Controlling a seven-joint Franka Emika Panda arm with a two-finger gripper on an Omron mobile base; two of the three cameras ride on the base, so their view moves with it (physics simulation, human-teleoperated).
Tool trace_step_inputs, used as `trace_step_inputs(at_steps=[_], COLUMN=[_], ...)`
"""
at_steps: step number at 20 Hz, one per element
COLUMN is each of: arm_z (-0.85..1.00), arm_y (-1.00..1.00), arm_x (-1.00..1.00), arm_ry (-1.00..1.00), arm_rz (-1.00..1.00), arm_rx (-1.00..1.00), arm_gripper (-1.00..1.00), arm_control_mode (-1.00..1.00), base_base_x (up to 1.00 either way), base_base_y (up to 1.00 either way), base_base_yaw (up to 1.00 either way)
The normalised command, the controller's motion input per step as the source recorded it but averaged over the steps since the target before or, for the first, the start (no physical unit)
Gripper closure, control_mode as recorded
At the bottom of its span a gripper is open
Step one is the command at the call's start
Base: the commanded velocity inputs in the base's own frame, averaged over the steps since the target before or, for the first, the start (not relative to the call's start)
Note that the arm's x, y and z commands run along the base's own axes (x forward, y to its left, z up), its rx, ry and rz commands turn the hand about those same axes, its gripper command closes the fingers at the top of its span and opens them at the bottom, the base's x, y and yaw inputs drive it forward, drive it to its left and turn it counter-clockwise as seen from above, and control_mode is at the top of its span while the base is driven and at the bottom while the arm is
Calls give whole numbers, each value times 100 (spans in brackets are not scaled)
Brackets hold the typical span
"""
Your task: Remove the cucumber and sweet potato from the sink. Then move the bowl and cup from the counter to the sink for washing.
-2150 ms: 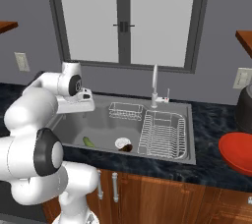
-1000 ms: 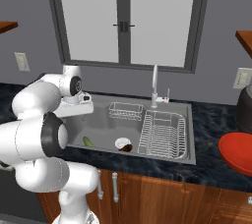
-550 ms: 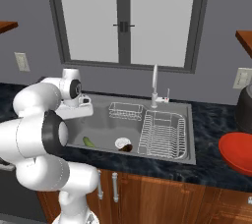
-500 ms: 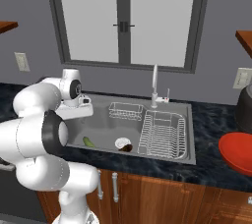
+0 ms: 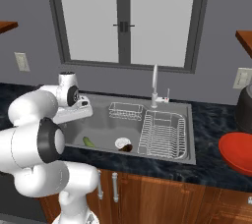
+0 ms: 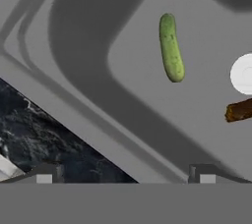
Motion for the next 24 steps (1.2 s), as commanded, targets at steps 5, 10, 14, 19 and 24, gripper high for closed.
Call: trace_step_inputs(at_steps=[5,10,14,19,24], arm_z=[-11,-7,-7,-9,-11], arm_y=[0,0,0,0,0], arm_x=[2,11,13,13,16], arm_ry=[-4,2,3,1,0], arm_rz=[0,0,0,0,0], arm_rx=[0,2,0,0,0], arm_gripper=[-100,-100,-100,-100,-100], arm_control_mode=[-100,-100,-100,-100,-100], base_base_x=[0,0,0,0,0], base_base_y=[0,0,0,0,0], base_base_yaw=[0,0,0,0,0])
